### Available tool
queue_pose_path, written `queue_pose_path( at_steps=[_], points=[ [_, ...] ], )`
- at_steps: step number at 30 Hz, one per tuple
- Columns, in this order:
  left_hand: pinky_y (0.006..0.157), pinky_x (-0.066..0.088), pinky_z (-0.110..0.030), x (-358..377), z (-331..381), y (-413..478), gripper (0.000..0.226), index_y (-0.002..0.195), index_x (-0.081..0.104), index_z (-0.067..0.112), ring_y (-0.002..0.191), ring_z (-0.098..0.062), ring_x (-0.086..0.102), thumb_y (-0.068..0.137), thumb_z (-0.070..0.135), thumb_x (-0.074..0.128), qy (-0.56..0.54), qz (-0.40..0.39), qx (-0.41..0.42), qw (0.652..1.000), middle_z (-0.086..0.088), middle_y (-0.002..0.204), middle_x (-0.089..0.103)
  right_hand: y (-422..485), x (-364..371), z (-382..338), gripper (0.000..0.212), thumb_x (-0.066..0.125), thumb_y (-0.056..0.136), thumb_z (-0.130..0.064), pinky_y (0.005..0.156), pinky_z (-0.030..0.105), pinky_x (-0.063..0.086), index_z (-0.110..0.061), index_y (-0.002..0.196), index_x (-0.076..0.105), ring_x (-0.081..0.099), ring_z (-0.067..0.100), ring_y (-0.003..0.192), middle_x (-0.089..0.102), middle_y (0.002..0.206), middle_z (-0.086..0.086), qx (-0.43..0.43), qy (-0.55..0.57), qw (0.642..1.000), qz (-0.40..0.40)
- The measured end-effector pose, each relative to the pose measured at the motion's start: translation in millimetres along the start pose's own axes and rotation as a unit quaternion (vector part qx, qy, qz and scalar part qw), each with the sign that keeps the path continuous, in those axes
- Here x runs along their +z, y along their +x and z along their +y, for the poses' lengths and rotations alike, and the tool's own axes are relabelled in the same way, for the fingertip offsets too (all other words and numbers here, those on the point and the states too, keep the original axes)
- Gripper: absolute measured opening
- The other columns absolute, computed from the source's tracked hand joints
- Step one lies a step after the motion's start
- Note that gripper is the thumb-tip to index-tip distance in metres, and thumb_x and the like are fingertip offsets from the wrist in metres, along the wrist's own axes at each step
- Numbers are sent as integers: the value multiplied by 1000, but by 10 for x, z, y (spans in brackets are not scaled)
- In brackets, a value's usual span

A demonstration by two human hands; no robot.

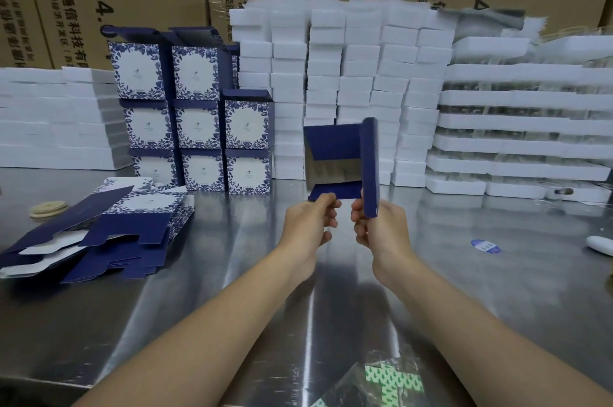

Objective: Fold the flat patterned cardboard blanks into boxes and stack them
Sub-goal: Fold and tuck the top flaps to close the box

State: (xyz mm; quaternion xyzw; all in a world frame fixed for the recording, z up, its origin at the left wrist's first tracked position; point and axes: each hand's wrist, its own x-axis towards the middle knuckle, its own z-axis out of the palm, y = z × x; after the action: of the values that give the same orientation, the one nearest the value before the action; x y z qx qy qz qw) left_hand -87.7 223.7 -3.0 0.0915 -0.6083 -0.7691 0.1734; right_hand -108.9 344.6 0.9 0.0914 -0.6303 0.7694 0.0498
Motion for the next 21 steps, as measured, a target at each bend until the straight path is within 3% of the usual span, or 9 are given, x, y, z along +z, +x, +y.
queue_pose_path(
  at_steps=[3, 12, 16, 21],
  points=[
    [59, 43, -22, -8, -1, 21, 19, 84, 74, 13, 56, -6, 53, 96, 27, 69, -4, 2, 7, 1000, 6, 64, 60, 13, 13, -3, 35, 57, 106, -29, 44, 20, 39, -14, 76, 66, 47, 9, 44, 60, 63, 1, 21, 15, 999, -21],
    [57, 42, -25, -15, 8, -5, 27, 70, 71, 24, 57, -10, 56, 92, 39, 72, -10, -51, -33, 998, 5, 69, 60, -61, 16, -16, 27, 55, 102, -15, 53, 24, 42, -14, 79, 67, 48, 8, 50, 61, 63, -2, -21, -26, 998, -47],
    [64, 45, -27, -6, -4, 1, 27, 68, 69, 22, 59, -8, 57, 94, 31, 70, -22, -59, -31, 998, 3, 68, 59, -71, 40, -6, 32, 54, 104, -19, 53, 24, 42, -16, 74, 66, 46, 10, 50, 59, 62, 0, 8, -30, 997, -68],
    [64, 45, -25, -4, -12, 17, 25, 74, 70, 16, 57, -8, 55, 97, 26, 69, -20, -67, -18, 997, 2, 65, 58, -23, 48, 16, 28, 54, 105, -22, 49, 23, 39, -16, 81, 66, 45, 9, 47, 57, 65, 0, 27, -2, 998, -57]
  ],
)
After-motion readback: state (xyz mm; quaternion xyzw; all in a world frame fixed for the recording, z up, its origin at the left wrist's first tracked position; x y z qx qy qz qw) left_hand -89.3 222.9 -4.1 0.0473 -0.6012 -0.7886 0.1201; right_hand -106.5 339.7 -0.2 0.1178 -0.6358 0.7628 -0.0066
